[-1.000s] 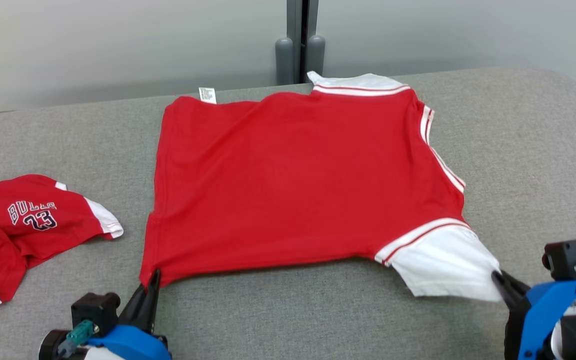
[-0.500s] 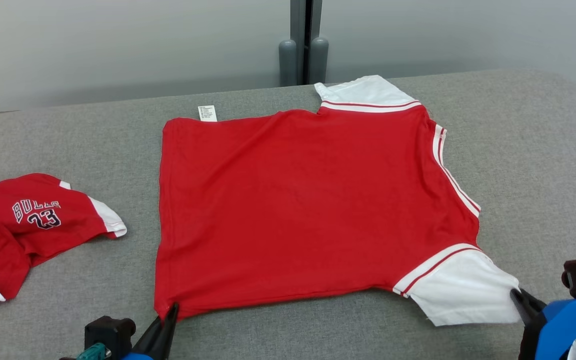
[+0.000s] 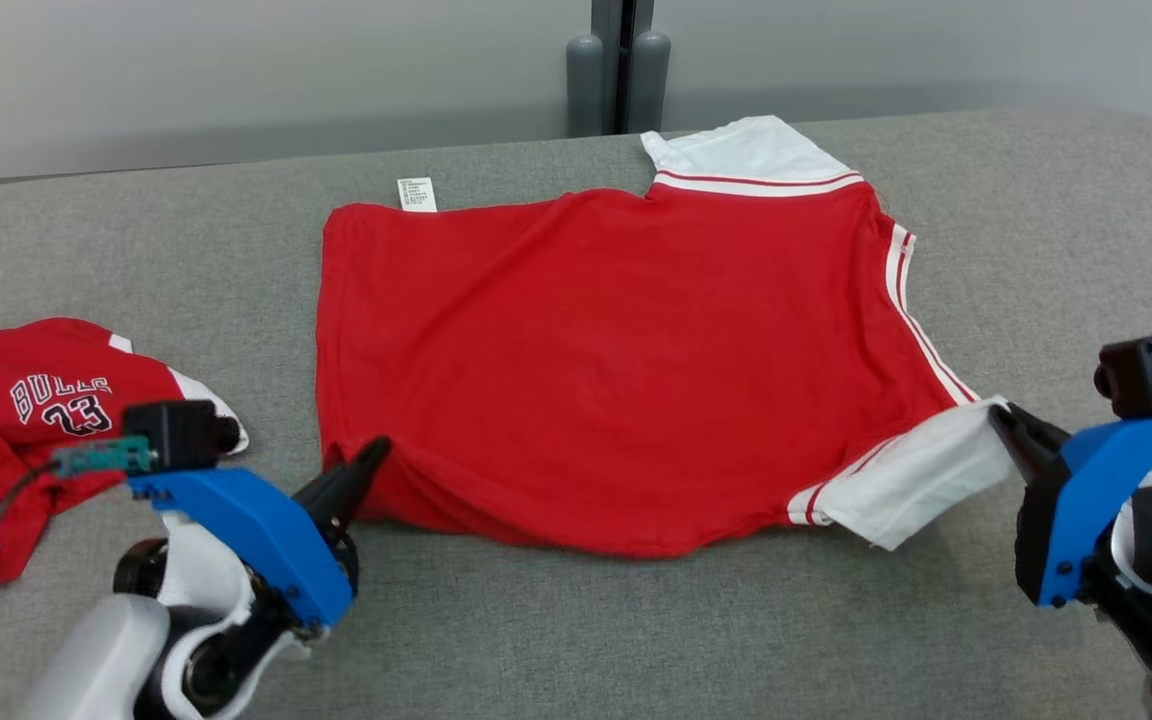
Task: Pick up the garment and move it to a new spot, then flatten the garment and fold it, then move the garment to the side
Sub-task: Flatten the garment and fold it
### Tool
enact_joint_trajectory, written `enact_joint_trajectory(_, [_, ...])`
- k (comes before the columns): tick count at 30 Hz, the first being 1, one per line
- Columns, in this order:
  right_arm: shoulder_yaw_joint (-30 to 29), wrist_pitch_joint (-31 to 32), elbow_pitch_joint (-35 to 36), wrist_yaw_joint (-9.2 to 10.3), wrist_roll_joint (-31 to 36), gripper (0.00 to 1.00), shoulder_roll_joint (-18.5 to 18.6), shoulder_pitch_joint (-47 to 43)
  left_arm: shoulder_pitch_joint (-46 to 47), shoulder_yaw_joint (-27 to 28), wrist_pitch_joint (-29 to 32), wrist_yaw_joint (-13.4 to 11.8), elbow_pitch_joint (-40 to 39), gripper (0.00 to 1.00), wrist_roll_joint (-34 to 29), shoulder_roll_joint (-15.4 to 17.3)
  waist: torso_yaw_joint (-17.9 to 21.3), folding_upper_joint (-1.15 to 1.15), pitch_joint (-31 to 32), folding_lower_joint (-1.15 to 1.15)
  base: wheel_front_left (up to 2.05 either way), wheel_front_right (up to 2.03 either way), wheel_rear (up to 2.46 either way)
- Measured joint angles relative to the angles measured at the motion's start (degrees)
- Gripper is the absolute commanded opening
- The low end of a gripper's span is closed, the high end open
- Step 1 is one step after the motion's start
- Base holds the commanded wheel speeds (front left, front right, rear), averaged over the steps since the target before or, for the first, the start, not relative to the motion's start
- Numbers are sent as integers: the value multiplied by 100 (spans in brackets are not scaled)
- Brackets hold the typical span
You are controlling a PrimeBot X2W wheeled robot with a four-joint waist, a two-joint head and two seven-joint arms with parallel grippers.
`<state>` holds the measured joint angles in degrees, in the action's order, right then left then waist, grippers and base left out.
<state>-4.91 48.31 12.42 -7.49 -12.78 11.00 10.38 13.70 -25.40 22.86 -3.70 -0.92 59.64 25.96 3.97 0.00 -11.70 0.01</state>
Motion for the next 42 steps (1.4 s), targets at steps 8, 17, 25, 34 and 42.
enact_joint_trajectory(8, [398, -213, -865, 1, -244, 0, 274, 837, 578, 430, 589, -133, 857, 0, 842, -129, 124, 0, -114, 0, 0, 0, 0])
enact_joint_trajectory(17, [657, -820, -1767, 0, -345, 0, 335, 1521, 934, 504, 363, -123, 1739, 0, 749, -244, 153, 0, -201, 0, 0, 0, 0])
enact_joint_trajectory(25, [944, -1321, -2555, 0, -365, 0, 390, 2023, 1090, 467, 176, 75, 2270, 0, 679, -341, 129, 0, -323, 0, 0, 0, 0])
enact_joint_trajectory(34, [1125, -1814, -2938, 0, -558, 100, 430, 2292, 1226, 357, -212, 434, 2375, 100, 536, -567, 5, 0, -404, 0, 0, 0, 0])
enact_joint_trajectory(42, [786, -2008, -2684, 0, -675, 100, 565, 1851, 744, 143, -1636, 410, 2091, 100, -488, -563, -77, 0, -169, 0, 0, 0, 0])
